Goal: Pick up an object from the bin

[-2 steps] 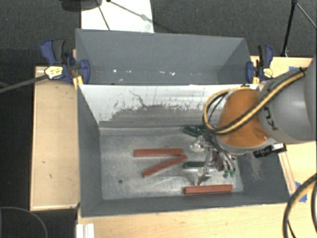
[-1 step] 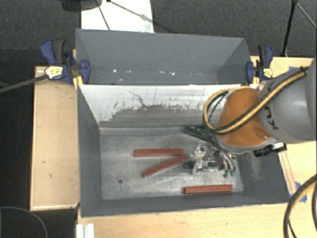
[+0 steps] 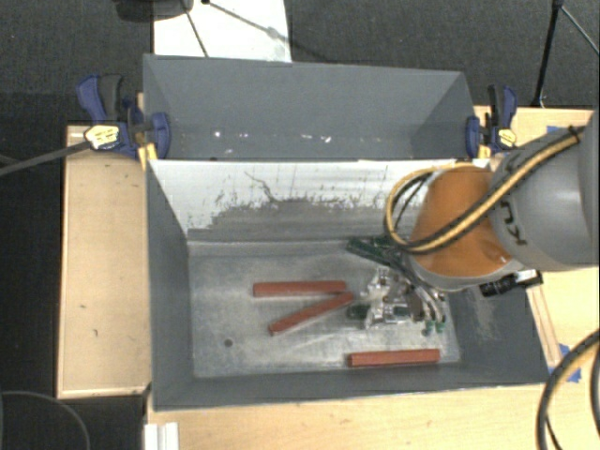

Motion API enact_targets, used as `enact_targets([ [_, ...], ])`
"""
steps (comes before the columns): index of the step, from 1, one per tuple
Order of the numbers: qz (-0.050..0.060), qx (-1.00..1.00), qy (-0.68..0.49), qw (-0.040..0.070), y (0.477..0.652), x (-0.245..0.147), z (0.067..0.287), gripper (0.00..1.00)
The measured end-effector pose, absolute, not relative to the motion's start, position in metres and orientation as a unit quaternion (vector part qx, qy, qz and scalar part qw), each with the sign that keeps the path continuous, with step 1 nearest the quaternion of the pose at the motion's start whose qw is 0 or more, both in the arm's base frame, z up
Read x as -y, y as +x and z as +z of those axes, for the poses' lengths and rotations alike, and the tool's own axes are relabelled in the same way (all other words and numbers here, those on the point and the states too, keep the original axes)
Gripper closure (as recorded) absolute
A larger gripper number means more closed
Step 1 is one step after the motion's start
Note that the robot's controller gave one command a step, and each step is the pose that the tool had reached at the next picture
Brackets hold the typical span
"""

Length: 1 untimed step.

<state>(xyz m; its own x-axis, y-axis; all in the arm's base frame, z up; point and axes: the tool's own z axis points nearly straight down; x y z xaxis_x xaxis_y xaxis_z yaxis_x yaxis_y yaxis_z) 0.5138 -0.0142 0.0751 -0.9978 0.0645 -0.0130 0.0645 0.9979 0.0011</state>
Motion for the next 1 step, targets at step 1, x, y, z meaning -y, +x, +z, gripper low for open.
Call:
enact_targets([
  [1, 0.0, -0.999, 0.049, 0.004, 0.5131, 0.0456, 0.2402, 1.0],
])
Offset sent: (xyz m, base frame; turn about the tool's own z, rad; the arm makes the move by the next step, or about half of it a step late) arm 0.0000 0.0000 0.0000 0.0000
